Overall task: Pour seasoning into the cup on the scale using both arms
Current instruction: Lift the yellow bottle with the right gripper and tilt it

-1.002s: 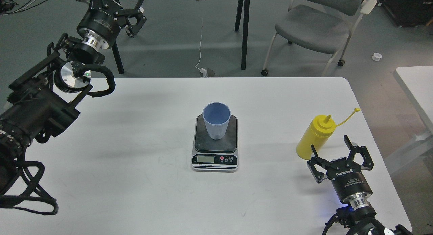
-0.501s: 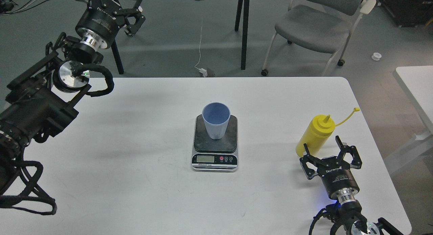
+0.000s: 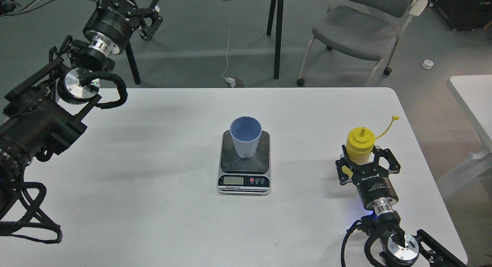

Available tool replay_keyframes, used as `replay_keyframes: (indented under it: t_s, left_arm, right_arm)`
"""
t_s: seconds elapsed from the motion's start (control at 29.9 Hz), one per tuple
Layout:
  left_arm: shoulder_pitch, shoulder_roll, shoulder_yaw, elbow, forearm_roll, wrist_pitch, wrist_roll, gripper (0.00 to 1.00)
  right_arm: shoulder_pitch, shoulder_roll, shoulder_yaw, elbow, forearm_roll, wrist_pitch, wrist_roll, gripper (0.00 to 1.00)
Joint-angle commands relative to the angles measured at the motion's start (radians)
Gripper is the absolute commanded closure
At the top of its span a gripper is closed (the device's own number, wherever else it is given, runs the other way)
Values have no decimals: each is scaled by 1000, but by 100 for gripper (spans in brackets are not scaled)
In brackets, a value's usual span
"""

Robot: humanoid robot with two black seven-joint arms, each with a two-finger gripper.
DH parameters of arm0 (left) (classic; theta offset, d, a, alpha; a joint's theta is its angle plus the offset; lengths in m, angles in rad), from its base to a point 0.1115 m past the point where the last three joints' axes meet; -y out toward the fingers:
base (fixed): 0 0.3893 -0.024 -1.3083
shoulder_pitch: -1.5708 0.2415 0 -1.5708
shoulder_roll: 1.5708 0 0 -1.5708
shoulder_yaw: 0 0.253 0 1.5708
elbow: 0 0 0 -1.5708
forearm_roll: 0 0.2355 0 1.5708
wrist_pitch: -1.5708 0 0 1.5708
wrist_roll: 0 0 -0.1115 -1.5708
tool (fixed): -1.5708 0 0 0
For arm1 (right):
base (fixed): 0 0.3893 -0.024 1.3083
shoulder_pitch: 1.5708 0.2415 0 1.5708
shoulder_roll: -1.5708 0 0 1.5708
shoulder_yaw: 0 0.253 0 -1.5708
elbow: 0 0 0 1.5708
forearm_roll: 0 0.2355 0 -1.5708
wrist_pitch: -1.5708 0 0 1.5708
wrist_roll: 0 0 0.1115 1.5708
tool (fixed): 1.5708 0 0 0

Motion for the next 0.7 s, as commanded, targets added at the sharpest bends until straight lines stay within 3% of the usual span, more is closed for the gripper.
replay_keyframes:
  t_s: [0.0, 0.23, 0.4, 0.67]
  left_arm:
    - [0, 8, -1, 0, -1, 0, 0, 0]
    - [0, 10, -6, 0, -4, -3, 3, 0]
    - [25, 30, -31, 0, -6, -15, 5, 0]
    - [117, 45, -121, 0, -6, -61, 9, 0]
  right_arm:
    - [0, -34, 19, 31, 0, 0, 0, 54]
    - [71, -227, 24, 140, -122, -1, 0, 55]
    - [204, -323, 25, 186, -251, -123, 0, 55]
    - [494, -338, -123, 168, -618, -361, -1, 56]
